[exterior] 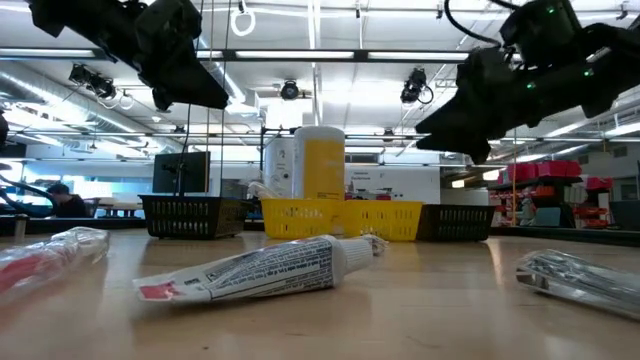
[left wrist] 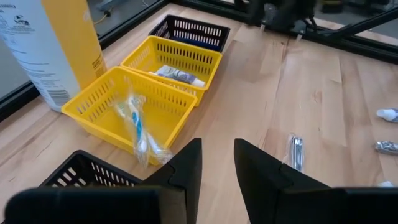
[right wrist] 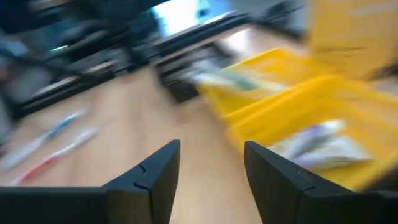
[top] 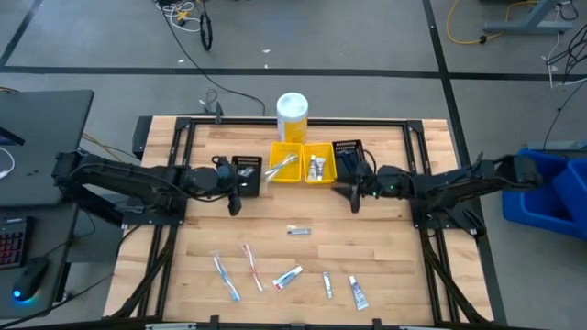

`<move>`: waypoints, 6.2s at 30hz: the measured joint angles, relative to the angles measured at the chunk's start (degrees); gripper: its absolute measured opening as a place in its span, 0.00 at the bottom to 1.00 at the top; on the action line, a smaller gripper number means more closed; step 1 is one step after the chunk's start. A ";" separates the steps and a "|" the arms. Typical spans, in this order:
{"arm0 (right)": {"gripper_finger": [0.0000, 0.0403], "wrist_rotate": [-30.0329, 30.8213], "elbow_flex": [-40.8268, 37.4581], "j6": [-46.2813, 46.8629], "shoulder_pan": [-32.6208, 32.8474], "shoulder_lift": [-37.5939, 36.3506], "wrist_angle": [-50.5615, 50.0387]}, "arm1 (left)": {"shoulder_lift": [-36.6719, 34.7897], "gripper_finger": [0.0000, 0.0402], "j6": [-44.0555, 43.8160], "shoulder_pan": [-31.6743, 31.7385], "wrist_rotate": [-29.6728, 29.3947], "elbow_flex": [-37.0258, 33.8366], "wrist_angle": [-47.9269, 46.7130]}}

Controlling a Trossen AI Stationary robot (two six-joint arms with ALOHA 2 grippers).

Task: Pick & Place Travel size toiletries
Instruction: Put the silver nail cutter into the left black bin, then put the red toothbrush into the left yellow bin

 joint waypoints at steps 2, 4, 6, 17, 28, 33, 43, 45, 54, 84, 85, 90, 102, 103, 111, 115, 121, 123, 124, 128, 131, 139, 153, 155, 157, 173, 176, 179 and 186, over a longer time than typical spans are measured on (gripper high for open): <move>0.45 -3.86 0.00 -0.70 2.37 0.00 0.02 | 0.61 0.25 -0.02 0.00 0.02 0.07 -0.09; 0.44 -8.42 0.00 -2.06 4.82 0.08 0.34 | 0.65 0.25 -0.02 0.00 0.00 0.04 -0.17; 0.44 -11.89 0.00 -2.41 7.28 0.15 1.66 | 1.52 0.25 -0.04 0.00 -0.02 0.09 0.25; 0.44 -0.59 0.05 -1.50 15.89 9.16 9.27 | 2.65 0.25 0.27 -0.02 1.38 0.07 4.43; 0.45 -0.74 18.50 -11.12 16.60 33.32 5.22 | 2.76 0.25 0.90 0.00 1.51 0.04 7.02; 0.48 -0.78 25.75 -11.11 15.04 39.30 -8.02 | 2.76 0.25 0.71 -0.02 1.87 0.04 7.01; 0.50 -1.79 29.48 -11.97 14.49 41.42 -16.11 | 2.76 0.25 1.31 -0.02 1.92 0.04 6.71; 0.48 -2.10 29.51 -12.17 14.47 41.42 -16.40 | 2.76 0.25 1.32 -0.02 1.92 0.04 6.72; 0.28 -1.74 29.49 -13.08 14.40 41.40 -16.68 | 2.76 0.25 1.31 -0.02 1.92 0.04 6.72; 0.19 14.53 29.35 -29.20 11.54 41.51 11.56 | 17.34 0.40 -0.61 0.76 12.35 0.84 13.34; 0.19 16.09 29.35 -30.15 11.67 41.51 11.42 | 17.79 0.42 -2.49 1.09 12.27 0.91 13.20; 0.19 20.48 29.37 -35.05 12.18 41.48 11.35 | 19.25 0.47 -11.06 2.33 12.94 1.31 13.96; 0.19 22.17 29.38 -42.82 12.39 41.46 14.48 | 19.24 0.45 -15.15 3.32 14.67 1.35 20.18; 0.19 22.16 29.38 -43.03 12.39 41.46 15.14 | 19.24 0.45 -15.16 3.32 14.63 1.36 20.16; 0.19 21.75 29.38 -43.09 12.37 41.46 16.83 | 19.24 0.41 -13.72 3.32 14.10 1.36 20.43; 0.19 21.74 29.38 -44.13 12.35 41.46 16.83 | 19.24 0.32 -13.42 3.32 14.10 1.36 20.50; 0.19 21.74 29.38 -47.63 12.35 41.46 17.04 | 19.24 0.20 -13.40 3.32 14.05 1.36 20.49; 0.19 21.74 29.38 -48.19 12.35 41.46 17.54 | 19.24 0.17 -13.42 3.32 14.07 1.36 20.55; 0.19 21.67 29.38 -48.29 12.35 41.46 17.61 | 19.22 0.16 -13.46 3.32 14.16 1.36 20.56; 0.21 21.71 29.38 -48.41 12.28 41.46 17.47 | 19.22 0.11 -13.68 3.29 14.16 1.40 20.79; 0.25 21.03 29.42 -47.47 12.24 41.46 16.95 | 19.22 0.10 -13.37 3.26 13.72 1.40 20.42; 0.40 27.00 29.42 -44.83 12.52 40.84 15.50 | 19.06 0.10 -12.89 3.95 11.93 1.38 18.05; 0.54 27.70 29.40 -33.11 11.39 36.98 2.99 | 6.70 0.10 -14.07 7.44 -2.64 1.33 -6.15; 0.54 27.68 29.38 -32.48 11.39 37.00 2.30 | 5.30 0.11 -15.84 7.40 -5.88 1.36 -9.35; 0.53 27.64 29.38 -32.09 11.39 37.00 2.34 | 4.90 0.11 -18.61 7.39 -9.13 1.25 -12.66; 0.50 27.57 29.38 -29.69 10.73 37.05 1.07 | 13.30 0.12 -25.03 7.39 -7.79 -2.93 -12.40; 0.50 27.14 29.38 -29.52 10.71 37.05 1.05 | 14.68 0.14 -24.89 7.43 -10.87 -2.91 -11.84; 0.49 26.00 29.38 -29.52 10.73 37.05 1.11 | 14.76 0.18 -24.26 7.48 -12.40 -2.91 -11.12; 0.50 25.69 29.38 -29.52 10.72 37.05 1.05 | 14.67 0.29 -20.04 7.47 -8.45 -2.88 -9.63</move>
